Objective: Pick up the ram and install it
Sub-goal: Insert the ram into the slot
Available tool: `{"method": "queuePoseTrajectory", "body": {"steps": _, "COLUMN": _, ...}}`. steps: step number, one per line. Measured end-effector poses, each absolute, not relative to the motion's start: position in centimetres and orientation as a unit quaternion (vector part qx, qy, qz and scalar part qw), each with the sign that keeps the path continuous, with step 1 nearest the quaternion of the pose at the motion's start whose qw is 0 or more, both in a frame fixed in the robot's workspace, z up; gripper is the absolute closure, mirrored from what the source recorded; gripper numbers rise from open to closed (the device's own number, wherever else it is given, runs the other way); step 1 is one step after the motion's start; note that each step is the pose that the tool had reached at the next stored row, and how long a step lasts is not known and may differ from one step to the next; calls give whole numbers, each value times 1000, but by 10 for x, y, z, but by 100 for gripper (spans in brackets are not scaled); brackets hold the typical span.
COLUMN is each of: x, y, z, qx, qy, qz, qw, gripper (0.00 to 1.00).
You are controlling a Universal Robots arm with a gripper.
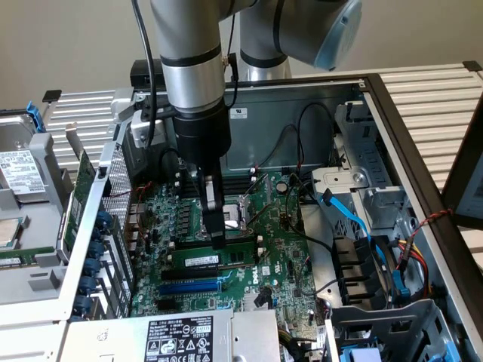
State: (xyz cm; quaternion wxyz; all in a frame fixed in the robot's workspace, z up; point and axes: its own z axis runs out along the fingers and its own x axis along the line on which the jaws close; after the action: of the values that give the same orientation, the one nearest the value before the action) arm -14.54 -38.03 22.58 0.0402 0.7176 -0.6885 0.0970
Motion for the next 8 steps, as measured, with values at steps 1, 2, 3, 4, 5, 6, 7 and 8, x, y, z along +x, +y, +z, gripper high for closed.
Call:
{"method": "queuePoseTrajectory", "body": {"steps": 1, "x": -146, "y": -380, "z": 225, "qx": 718, "qy": -688, "qz": 98, "qw": 41, "gripper": 70}}
{"method": "queuePoseTrajectory", "body": {"steps": 2, "x": -146, "y": -380, "z": 225, "qx": 718, "qy": -688, "qz": 100, "qw": 42, "gripper": 70}}
{"method": "queuePoseTrajectory", "body": {"steps": 3, "x": -146, "y": -380, "z": 224, "qx": 718, "qy": -688, "qz": 101, "qw": 42, "gripper": 70}}
{"method": "queuePoseTrajectory", "body": {"steps": 4, "x": -146, "y": -380, "z": 224, "qx": 718, "qy": -687, "qz": 102, "qw": 43, "gripper": 70}}
{"method": "queuePoseTrajectory", "body": {"steps": 5, "x": -146, "y": -380, "z": 223, "qx": 718, "qy": -687, "qz": 103, "qw": 43, "gripper": 70}}
{"method": "queuePoseTrajectory", "body": {"steps": 6, "x": -146, "y": -380, "z": 223, "qx": 718, "qy": -687, "qz": 104, "qw": 44, "gripper": 70}}
{"method": "queuePoseTrajectory", "body": {"steps": 7, "x": -146, "y": -380, "z": 222, "qx": 718, "qy": -686, "qz": 105, "qw": 44, "gripper": 70}}
{"method": "queuePoseTrajectory", "body": {"steps": 8, "x": -146, "y": -380, "z": 222, "qx": 718, "qy": -686, "qz": 106, "qw": 45, "gripper": 70}}
